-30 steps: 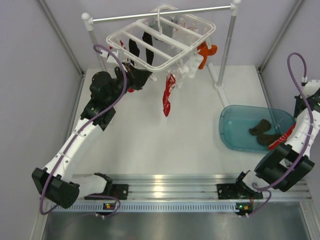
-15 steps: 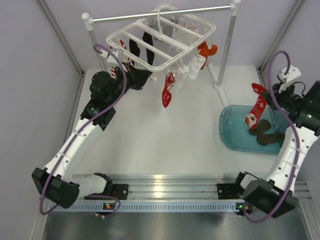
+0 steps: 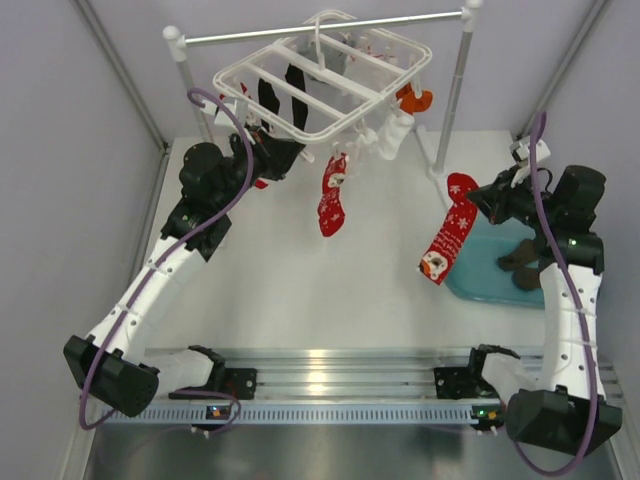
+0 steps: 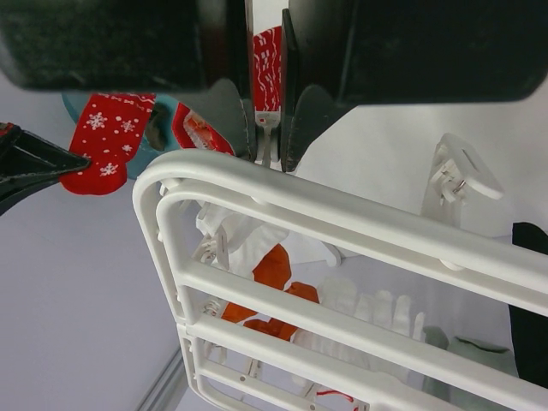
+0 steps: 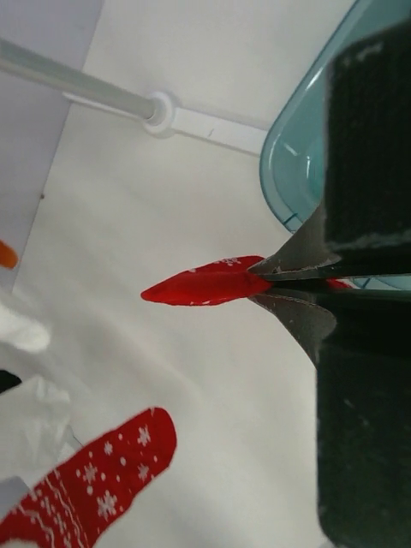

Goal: Clip the socks to the hanger
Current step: Adjust the sock in the bin.

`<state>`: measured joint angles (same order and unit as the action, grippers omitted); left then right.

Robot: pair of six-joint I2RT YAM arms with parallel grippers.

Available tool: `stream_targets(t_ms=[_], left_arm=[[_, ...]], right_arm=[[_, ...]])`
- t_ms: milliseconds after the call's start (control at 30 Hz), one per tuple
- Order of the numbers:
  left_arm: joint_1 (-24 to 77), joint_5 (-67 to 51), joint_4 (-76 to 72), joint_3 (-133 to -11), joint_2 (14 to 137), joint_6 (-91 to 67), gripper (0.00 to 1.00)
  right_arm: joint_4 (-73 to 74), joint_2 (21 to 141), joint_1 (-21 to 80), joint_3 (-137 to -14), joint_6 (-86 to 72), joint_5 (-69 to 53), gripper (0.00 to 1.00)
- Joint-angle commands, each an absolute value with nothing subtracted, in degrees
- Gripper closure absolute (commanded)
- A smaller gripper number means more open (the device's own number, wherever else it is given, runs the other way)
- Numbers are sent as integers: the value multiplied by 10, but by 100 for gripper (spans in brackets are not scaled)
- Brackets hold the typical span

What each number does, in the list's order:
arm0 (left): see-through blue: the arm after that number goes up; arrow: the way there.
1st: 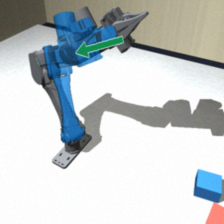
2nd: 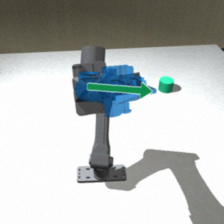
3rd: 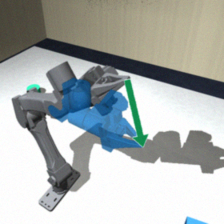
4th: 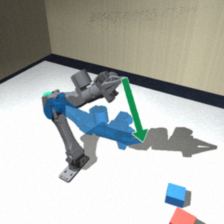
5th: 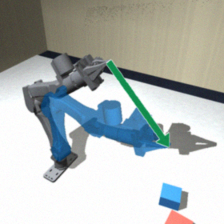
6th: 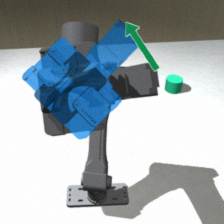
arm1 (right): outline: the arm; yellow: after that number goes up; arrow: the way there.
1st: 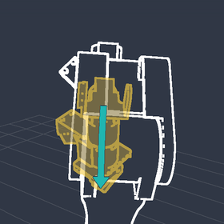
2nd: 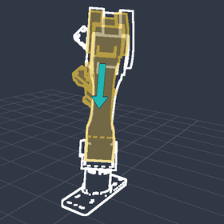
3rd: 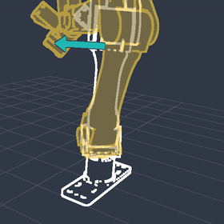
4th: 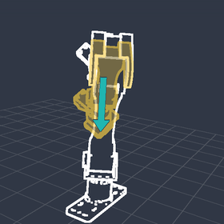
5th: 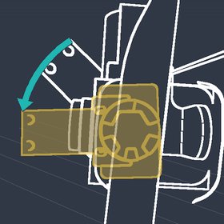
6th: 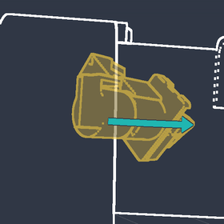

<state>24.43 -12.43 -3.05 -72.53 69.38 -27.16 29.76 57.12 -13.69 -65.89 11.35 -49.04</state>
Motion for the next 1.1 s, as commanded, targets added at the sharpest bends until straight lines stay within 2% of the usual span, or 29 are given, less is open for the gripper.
stream_targets(t_ms=[0,367,700,967,1000,1067], left_arm=[[244,-126,-74,-732,682,-275,100],[244,-128,-85,-726,691,-278,100],[244,-124,-93,-708,690,-278,100],[243,-120,-91,-701,686,-277,100],[243,-120,-91,-700,686,-277,100],[243,-120,-92,-700,686,-277,100]], right_arm=[[211,529,-148,-600,10,-389,100],[156,533,-206,-545,-36,-268,100],[-34,639,-310,-399,-134,-367,100],[-2,667,-417,-366,-76,-404,100],[31,664,-431,-369,-63,-409,98],[74,654,-441,-377,-9,-397,78]])
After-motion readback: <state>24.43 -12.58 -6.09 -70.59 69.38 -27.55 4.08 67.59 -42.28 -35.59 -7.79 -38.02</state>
